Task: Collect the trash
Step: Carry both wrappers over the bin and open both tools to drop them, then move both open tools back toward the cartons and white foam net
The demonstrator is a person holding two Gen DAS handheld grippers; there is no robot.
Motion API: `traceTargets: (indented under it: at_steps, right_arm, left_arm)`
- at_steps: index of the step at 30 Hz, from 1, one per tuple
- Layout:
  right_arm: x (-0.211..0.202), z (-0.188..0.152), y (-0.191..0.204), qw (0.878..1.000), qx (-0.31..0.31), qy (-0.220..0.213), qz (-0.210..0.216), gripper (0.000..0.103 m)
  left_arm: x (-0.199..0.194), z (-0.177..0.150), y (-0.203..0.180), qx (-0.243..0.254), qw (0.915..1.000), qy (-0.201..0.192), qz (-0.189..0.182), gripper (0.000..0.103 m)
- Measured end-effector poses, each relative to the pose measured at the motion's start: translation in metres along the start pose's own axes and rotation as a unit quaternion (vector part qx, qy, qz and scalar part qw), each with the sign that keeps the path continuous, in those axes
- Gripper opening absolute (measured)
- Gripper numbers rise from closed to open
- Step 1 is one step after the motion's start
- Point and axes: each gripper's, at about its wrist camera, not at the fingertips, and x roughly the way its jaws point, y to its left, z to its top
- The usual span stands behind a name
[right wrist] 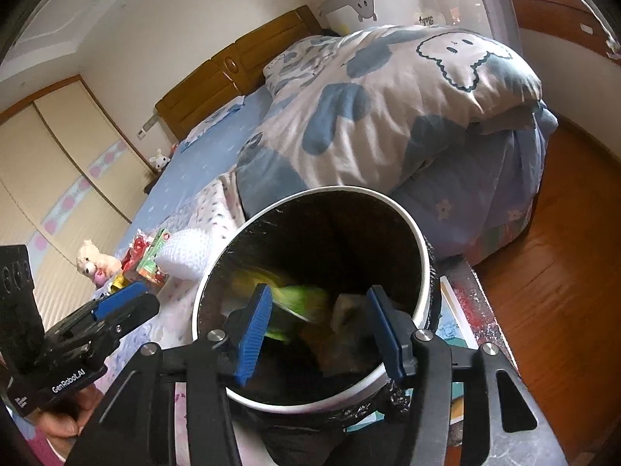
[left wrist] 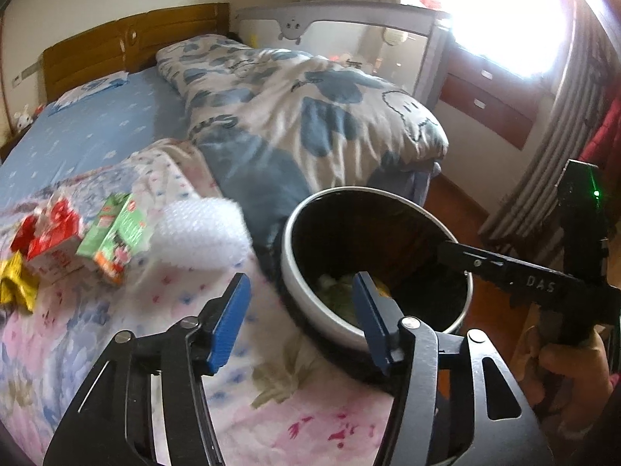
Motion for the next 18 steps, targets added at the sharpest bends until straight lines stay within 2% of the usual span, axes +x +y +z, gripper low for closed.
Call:
traceTargets:
  at_steps: [10, 18]
  right_arm:
    - [-0.001, -0.007, 0.026, 1.0, -0.013, -0.013, 0.005, 0.078]
    - [0.007, -0.011, 0.065, 0.999, -0.048, -0.014, 0.017, 0.087]
  left_arm:
    - [-0.02, -0.031, 0.061, -0.071, 0.9966, 0.005, 0.041, 0.062]
    - [-0.038, -0.051, 0.099, -0.112, 0.9911, 0.0, 0.072, 0.066]
